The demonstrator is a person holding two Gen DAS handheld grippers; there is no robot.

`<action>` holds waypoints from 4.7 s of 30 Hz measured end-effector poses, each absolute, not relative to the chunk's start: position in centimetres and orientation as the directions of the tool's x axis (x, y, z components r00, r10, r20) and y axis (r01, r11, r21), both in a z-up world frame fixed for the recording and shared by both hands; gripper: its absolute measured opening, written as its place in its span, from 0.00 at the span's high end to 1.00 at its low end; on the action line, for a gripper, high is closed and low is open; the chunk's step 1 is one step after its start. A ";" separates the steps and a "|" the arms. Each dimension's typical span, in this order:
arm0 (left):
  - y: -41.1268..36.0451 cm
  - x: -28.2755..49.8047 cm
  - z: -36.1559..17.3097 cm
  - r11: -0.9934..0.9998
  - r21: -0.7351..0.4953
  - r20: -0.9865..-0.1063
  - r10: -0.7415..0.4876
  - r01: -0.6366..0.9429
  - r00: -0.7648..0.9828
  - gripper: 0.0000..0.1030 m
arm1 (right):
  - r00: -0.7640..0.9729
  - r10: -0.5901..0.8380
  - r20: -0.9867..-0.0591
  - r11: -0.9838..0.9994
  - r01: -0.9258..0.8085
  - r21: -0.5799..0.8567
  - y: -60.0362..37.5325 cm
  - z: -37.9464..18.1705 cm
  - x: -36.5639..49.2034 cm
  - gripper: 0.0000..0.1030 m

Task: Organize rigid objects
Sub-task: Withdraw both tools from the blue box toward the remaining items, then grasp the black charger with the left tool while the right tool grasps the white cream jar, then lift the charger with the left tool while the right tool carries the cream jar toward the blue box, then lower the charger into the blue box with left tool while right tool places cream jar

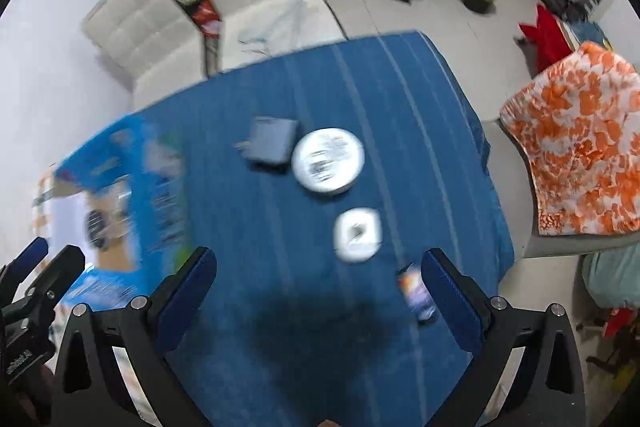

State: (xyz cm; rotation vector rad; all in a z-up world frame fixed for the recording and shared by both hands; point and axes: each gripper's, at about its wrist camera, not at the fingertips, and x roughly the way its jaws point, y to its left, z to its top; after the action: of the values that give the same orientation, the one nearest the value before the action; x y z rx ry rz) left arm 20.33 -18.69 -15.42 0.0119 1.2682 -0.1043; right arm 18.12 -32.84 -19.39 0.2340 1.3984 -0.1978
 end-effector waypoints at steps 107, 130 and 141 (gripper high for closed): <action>8.2 14.9 -14.5 0.979 -0.203 -0.950 -0.204 0.030 0.238 0.51 | 0.183 0.182 -0.966 0.973 0.109 0.204 -5.1 -19.1 18.9 0.32; 8.9 18.3 -27.9 0.985 -0.163 -0.986 -0.161 0.061 -0.041 0.49 | -0.137 0.259 -0.956 0.929 0.305 0.209 0.4 -38.7 25.3 0.31; 10.2 16.7 -27.9 0.980 -0.197 -0.979 -0.196 0.013 -0.058 0.36 | -0.179 0.200 -0.963 0.956 0.250 0.152 1.5 -39.2 25.3 0.23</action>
State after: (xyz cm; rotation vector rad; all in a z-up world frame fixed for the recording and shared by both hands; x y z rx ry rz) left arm 16.71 10.19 -27.87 -0.1414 1.6214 -0.1717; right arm 25.27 1.51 -39.23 0.3365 1.7622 -0.0457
